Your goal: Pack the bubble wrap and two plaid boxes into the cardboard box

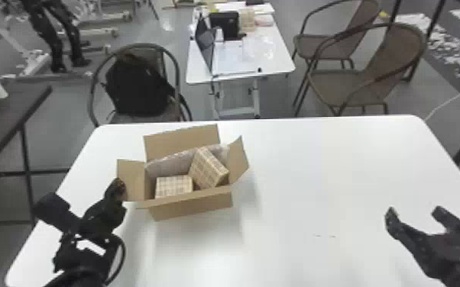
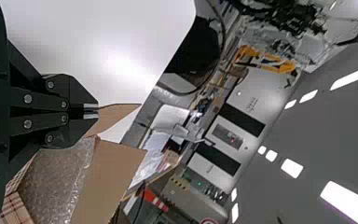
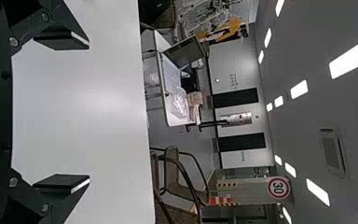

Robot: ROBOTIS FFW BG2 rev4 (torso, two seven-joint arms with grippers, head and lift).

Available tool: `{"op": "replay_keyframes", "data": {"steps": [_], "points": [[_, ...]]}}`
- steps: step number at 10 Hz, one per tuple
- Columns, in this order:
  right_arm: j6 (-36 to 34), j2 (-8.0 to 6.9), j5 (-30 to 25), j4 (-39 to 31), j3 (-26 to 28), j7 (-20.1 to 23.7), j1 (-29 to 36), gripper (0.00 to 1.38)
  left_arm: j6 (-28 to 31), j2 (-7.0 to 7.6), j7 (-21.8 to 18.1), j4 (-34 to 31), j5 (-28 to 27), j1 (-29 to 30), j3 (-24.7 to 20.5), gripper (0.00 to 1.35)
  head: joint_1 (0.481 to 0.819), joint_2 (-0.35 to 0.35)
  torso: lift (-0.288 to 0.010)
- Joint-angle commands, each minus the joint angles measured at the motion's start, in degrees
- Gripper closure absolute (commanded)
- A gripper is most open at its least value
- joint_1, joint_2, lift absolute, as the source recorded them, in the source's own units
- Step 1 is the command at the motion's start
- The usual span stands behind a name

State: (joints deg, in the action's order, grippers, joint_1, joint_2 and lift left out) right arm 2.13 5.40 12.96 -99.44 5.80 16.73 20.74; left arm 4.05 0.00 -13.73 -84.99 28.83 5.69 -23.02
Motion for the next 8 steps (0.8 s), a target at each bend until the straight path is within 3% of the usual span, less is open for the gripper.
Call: {"op": "replay_keyframes", "data": {"steps": [1,3,4,7,8], "points": [[-0.2,0.05,0.1,-0.1,0.0,0.1,0.0,0.27,-9.6,-0.15,6.5,0.0,2.9,2.1,1.9,1.22,0.695,0.171,-0.048],[-0.4,-0.04,0.3,-0.1,0.0,0.2,-0.1,0.27,-30.3,-0.15,25.4,2.1,9.8,5.1,10.7,1.22,0.695,0.219,-0.048],[-0.5,-0.04,0.3,-0.1,0.0,0.3,-0.2,0.27,-40.8,-0.15,32.0,5.2,12.2,4.8,14.2,1.22,0.695,0.249,-0.048],[-1.2,-0.04,0.4,0.1,0.0,1.0,-0.6,0.27,-65.0,-0.15,49.0,15.5,9.8,1.1,19.6,1.22,0.695,0.304,-0.048],[-1.6,-0.04,0.3,0.2,0.0,1.3,-0.7,0.27,-67.9,-0.15,49.2,17.1,11.4,-0.1,21.0,1.22,0.695,0.323,-0.048]]}}
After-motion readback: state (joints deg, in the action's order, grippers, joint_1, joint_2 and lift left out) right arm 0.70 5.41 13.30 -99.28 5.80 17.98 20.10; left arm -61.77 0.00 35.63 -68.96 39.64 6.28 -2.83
